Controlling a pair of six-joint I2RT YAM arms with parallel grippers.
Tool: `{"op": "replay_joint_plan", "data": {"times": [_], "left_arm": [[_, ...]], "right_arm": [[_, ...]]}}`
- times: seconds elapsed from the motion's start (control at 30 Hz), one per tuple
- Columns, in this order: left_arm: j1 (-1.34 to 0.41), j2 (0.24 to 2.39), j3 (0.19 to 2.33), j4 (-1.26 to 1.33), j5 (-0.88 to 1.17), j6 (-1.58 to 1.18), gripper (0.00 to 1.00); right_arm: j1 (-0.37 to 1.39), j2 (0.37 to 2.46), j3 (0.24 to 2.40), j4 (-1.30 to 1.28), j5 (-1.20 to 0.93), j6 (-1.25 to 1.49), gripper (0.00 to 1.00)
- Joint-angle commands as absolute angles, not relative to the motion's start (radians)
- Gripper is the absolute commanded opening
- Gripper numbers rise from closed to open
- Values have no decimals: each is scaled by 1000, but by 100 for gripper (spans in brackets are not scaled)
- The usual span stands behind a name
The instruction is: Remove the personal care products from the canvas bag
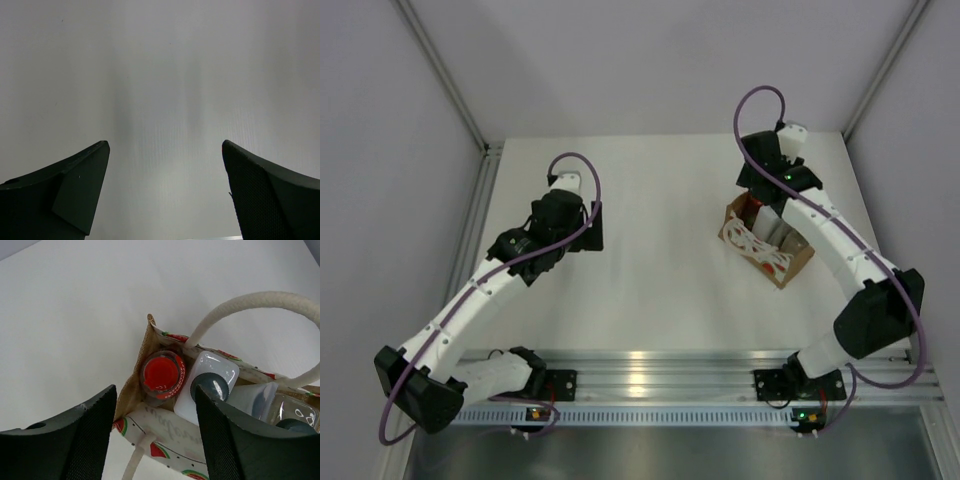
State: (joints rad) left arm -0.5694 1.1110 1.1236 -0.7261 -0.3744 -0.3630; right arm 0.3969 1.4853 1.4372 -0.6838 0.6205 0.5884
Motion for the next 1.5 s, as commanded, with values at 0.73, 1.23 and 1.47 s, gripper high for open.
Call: {"op": "replay_joint_plan", "data": {"times": [0.73,1.23,1.47], "left_arm": [[-572,1100,1117,-712,-341,-347,98],[-571,1115,1115,-710,-334,-345,98],[-571,1121,1115,-712,-331,-345,98]], "right_arm": [[371,1672,1451,-604,689,762,50],[373,1649,1353,-554,684,813,43],[373,1605,1336,-532,670,810,43]]}}
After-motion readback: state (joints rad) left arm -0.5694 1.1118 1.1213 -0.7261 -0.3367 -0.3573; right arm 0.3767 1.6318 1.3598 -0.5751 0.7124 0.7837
